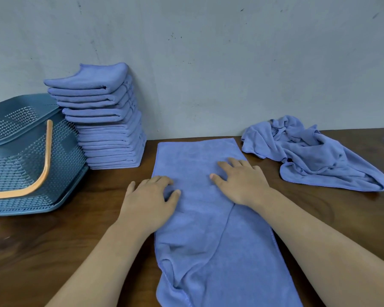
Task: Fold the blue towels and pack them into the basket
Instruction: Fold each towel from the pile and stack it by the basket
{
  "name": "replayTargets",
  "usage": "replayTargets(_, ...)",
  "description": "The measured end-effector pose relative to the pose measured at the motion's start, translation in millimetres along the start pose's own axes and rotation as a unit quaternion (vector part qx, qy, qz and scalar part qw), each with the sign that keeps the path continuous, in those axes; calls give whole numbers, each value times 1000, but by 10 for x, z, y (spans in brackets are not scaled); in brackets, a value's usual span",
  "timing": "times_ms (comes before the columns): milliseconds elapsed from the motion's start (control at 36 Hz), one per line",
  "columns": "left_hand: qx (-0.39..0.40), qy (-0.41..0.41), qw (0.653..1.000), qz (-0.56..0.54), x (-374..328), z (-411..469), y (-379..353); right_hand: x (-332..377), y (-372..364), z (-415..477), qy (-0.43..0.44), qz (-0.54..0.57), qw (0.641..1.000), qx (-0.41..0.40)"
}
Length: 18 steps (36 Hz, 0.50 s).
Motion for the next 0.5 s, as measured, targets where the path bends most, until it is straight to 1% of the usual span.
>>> replayTargets(56,28,18,999,-17,37,31,-37,-59,11,41,4,34,999,-14)
replayTargets(111,46,20,998,-27,62,64,-73,-97,40,42,19,86,995,-55)
replayTargets(167,37,14,998,-47,86,69,-68,-113,85,-12,41,125,985,-112)
replayTargets(222,2,4,998,-66,97,43,-19,-105,119,-98,65,141,976,-152)
replayTargets(278,-25,-8,996,-82,83,-4,34,-95,142,-202,83,151,971,-163)
replayTargets(389,-41,-38,992,-113,37,-149,90,-126,153,-458,100,177,964,-171)
replayTargets(500,-45,-94,976,-189,20,-393,62,-261,24,-785,113,222,957,-151)
Point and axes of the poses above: each hand's wrist, its own z-axis towards the middle knuckle, its own y-axis out of the back of the hand, x = y × z, the point moved 6 cm from there along z, towards the middle knuckle, and after that the axes turned 13 degrees about x, right-handed, at the moved point
